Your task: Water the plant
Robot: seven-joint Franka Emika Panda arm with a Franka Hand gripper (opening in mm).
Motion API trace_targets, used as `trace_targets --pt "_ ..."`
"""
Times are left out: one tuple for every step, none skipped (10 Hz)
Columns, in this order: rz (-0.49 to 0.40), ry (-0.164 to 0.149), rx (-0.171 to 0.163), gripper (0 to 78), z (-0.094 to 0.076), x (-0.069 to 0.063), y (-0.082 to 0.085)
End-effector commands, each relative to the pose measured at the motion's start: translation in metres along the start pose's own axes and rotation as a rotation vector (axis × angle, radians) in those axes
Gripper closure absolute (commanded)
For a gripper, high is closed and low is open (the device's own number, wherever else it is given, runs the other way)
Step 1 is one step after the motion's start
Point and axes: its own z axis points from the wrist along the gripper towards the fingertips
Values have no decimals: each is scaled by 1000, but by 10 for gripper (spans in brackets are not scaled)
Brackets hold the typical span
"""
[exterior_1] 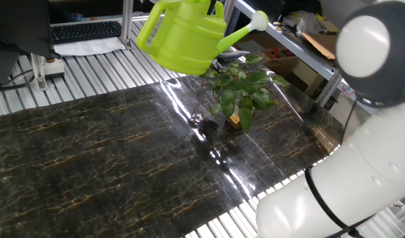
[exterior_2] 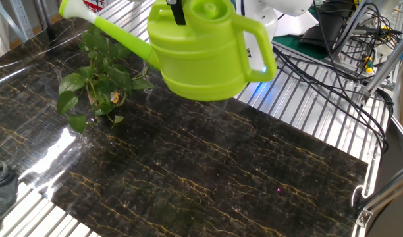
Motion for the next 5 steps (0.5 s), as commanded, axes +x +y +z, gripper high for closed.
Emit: trace_targets --pt "23 6 -56 764 -1 1 -1" --pt "24 6 -60 764 -1 1 -1" --pt "-2 -2 -63 764 -1 1 -1" --pt "-48 -11 -62 764 -1 1 -1" --pt "-88 -29 -60 764 -1 1 -1"
